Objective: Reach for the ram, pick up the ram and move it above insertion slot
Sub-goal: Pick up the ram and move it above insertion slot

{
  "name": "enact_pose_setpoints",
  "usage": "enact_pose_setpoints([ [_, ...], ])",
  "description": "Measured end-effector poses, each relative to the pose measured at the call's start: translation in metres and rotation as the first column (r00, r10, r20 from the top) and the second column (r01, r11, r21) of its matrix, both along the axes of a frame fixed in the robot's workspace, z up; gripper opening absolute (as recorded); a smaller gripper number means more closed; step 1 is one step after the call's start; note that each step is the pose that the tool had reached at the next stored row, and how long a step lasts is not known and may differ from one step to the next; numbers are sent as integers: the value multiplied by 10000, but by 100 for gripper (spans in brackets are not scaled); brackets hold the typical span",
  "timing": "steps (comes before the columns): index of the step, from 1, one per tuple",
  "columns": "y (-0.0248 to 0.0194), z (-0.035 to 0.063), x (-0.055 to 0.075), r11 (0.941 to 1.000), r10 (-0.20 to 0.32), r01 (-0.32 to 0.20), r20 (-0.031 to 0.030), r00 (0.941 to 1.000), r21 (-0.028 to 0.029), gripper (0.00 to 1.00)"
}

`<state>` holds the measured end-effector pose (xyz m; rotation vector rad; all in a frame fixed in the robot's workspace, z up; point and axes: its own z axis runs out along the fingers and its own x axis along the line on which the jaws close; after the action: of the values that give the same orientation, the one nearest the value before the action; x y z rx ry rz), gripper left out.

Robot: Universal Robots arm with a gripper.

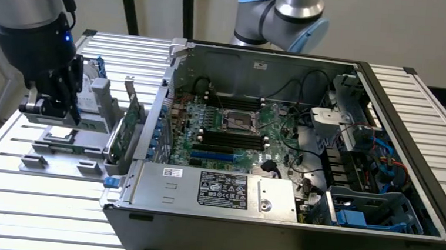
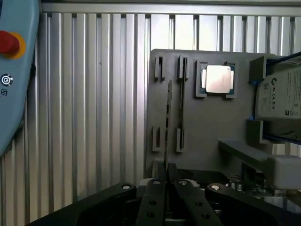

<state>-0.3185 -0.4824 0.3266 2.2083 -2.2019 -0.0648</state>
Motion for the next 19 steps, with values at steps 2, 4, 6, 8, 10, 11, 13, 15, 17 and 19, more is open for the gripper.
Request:
enact_pose_setpoints([
  [2,-3,90,63,10000,8,-8,-1,10000,29,13],
  [4,-6,181,127,10000,15,-15,-2,10000,61,13],
  [6,-8,275,194,10000,23,-23,-4,10000,92,13],
  [8,-11,365,259,9999,31,-31,-5,10000,123,13],
  [10,-14,453,322,9999,37,-37,-6,10000,152,13],
  [11,-15,501,356,9998,41,-41,-6,10000,169,13],
  [13,-17,591,421,9998,48,-48,-7,10000,200,13],
  [15,-17,674,486,9998,56,-56,-7,10000,216,13],
  [17,-17,717,561,9997,62,-62,-6,10000,220,13],
  [19,-17,737,649,9997,67,-66,-6,10000,222,13],
])
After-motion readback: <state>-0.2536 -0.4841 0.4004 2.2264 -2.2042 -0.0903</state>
